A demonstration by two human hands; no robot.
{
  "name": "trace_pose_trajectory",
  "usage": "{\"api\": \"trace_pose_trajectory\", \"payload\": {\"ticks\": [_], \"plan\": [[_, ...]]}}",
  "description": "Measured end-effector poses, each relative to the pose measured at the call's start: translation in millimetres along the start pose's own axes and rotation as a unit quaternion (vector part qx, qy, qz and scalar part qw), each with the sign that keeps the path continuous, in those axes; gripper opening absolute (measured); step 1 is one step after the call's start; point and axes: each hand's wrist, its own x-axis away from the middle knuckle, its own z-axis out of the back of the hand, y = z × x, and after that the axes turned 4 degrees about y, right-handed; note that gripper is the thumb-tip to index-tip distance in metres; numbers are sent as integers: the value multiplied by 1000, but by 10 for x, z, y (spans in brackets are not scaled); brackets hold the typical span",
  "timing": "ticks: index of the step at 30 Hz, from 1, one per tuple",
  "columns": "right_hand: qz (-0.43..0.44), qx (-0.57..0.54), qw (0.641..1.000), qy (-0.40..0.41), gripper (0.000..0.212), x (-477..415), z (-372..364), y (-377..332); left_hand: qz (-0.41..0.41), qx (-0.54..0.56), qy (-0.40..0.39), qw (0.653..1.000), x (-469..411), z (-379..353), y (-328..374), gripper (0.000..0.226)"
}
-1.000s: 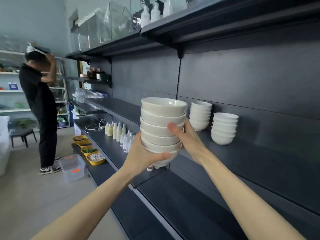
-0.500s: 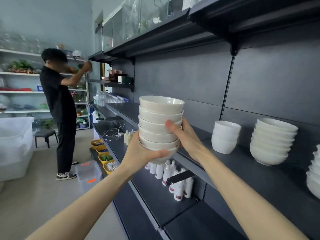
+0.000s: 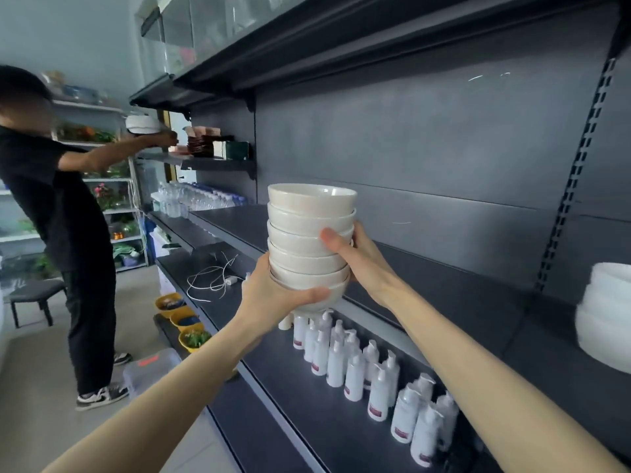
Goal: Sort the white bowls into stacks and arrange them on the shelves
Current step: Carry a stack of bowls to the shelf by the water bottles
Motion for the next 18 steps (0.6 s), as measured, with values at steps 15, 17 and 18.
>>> {"api": "trace_pose_trajectory", "payload": {"ticks": [15, 17, 18], "plan": [[-8, 48, 991, 126, 66, -2301, -681, 818, -18, 77, -129, 989, -2484, 440, -1231, 59], [-11, 54, 990, 126, 73, -2617, -739, 969, -19, 82, -134, 987, -2774, 458, -1398, 59], [-13, 58, 990, 126, 75, -2788, -774, 1031, -17, 84, -135, 987, -2941, 476, -1483, 59]]}}
